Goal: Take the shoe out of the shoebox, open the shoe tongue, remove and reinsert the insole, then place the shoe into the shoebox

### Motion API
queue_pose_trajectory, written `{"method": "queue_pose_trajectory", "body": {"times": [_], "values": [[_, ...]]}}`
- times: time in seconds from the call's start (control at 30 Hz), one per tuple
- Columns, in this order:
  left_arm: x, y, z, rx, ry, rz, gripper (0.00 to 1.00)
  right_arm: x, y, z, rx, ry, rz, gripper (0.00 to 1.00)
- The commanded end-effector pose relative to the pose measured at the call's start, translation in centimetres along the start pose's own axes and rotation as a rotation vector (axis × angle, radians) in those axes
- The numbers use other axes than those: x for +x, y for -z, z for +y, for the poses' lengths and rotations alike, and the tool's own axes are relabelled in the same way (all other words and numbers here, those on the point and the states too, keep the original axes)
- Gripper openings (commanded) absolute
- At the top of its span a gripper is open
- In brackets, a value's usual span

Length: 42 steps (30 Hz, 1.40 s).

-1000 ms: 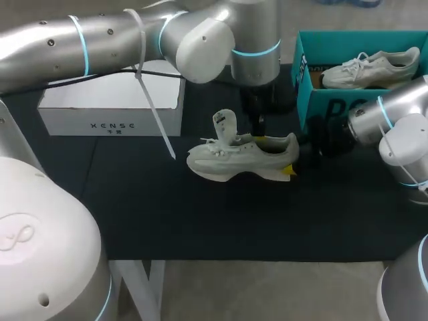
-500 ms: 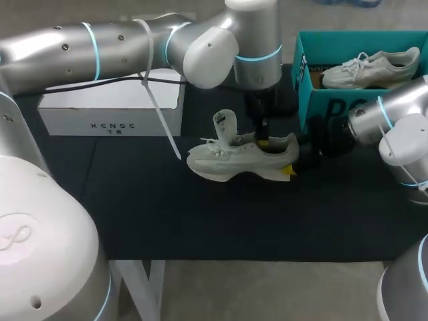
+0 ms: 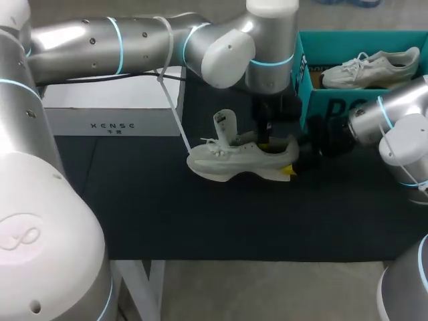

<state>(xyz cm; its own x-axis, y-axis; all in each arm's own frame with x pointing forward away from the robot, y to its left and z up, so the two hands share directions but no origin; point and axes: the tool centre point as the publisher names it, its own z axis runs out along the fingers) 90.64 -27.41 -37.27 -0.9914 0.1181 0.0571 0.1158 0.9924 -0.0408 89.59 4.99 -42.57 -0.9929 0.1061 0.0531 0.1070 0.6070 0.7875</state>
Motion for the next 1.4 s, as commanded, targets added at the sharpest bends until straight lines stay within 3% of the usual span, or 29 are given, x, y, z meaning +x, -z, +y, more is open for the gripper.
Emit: {"method": "queue_pose_trajectory", "body": {"times": [0.03,0.43,1.13,1.4], "values": [[-0.4,-0.4,0.6,0.0,0.005,0.023,0.0,-0.1,-0.2,-0.5,0.001,0.0,0.001,0.0],[1.8,-2.1,2.7,0.012,-0.013,0.074,0.0,-0.1,-0.2,-0.5,0.001,0.0,0.001,0.0],[4.1,-3.0,2.2,0.051,-0.075,0.128,0.0,-0.1,-0.2,-0.5,0.001,0.0,0.001,0.0],[3.8,-4.6,1.9,0.036,-0.063,0.099,0.2,-0.1,-0.2,-0.5,0.001,0.0,0.001,0.0]]}}
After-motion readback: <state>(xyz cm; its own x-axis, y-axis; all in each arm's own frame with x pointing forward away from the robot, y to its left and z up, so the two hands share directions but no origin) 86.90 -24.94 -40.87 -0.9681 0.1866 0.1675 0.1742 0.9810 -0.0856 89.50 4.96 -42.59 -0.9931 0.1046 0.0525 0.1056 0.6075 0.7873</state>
